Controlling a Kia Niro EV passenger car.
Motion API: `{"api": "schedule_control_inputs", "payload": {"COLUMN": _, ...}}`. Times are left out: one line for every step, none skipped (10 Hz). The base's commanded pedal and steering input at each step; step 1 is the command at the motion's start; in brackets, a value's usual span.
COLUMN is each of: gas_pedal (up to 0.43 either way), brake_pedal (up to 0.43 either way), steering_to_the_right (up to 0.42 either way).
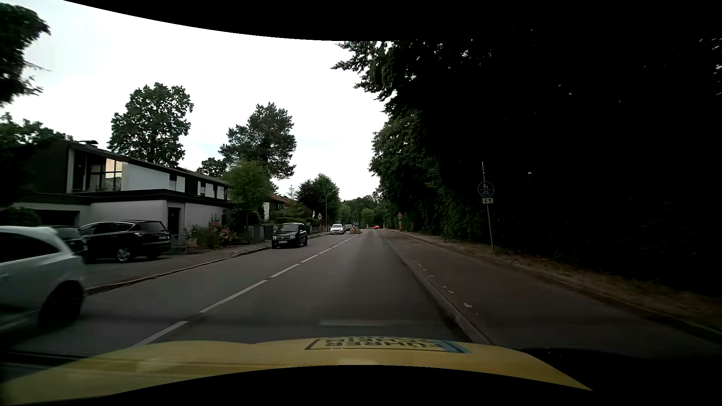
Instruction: Follow the waypoints while adhering to traffic rules and regulations
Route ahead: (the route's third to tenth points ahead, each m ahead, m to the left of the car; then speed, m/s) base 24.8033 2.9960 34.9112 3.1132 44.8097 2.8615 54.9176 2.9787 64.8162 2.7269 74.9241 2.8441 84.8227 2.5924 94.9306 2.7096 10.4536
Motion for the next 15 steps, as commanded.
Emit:
{"api": "schedule_control_inputs", "payload": {"gas_pedal": 0.067, "brake_pedal": 0.000, "steering_to_the_right": 0.003}}
{"api": "schedule_control_inputs", "payload": {"gas_pedal": 0.067, "brake_pedal": 0.000, "steering_to_the_right": 0.003}}
{"api": "schedule_control_inputs", "payload": {"gas_pedal": 0.067, "brake_pedal": 0.000, "steering_to_the_right": 0.002}}
{"api": "schedule_control_inputs", "payload": {"gas_pedal": 0.067, "brake_pedal": 0.000, "steering_to_the_right": -0.001}}
{"api": "schedule_control_inputs", "payload": {"gas_pedal": 0.067, "brake_pedal": 0.000, "steering_to_the_right": -0.004}}
{"api": "schedule_control_inputs", "payload": {"gas_pedal": 0.067, "brake_pedal": 0.000, "steering_to_the_right": -0.004}}
{"api": "schedule_control_inputs", "payload": {"gas_pedal": 0.067, "brake_pedal": 0.000, "steering_to_the_right": -0.004}}
{"api": "schedule_control_inputs", "payload": {"gas_pedal": 0.067, "brake_pedal": 0.000, "steering_to_the_right": -0.003}}
{"api": "schedule_control_inputs", "payload": {"gas_pedal": 0.067, "brake_pedal": 0.000, "steering_to_the_right": 0.000}}
{"api": "schedule_control_inputs", "payload": {"gas_pedal": 0.067, "brake_pedal": 0.000, "steering_to_the_right": 0.000}}
{"api": "schedule_control_inputs", "payload": {"gas_pedal": 0.067, "brake_pedal": 0.000, "steering_to_the_right": 0.000}}
{"api": "schedule_control_inputs", "payload": {"gas_pedal": 0.067, "brake_pedal": 0.000, "steering_to_the_right": 0.000}}
{"api": "schedule_control_inputs", "payload": {"gas_pedal": 0.067, "brake_pedal": 0.000, "steering_to_the_right": -0.001}}
{"api": "schedule_control_inputs", "payload": {"gas_pedal": 0.067, "brake_pedal": 0.000, "steering_to_the_right": -0.004}}
{"api": "schedule_control_inputs", "payload": {"gas_pedal": 0.067, "brake_pedal": 0.000, "steering_to_the_right": -0.004}}
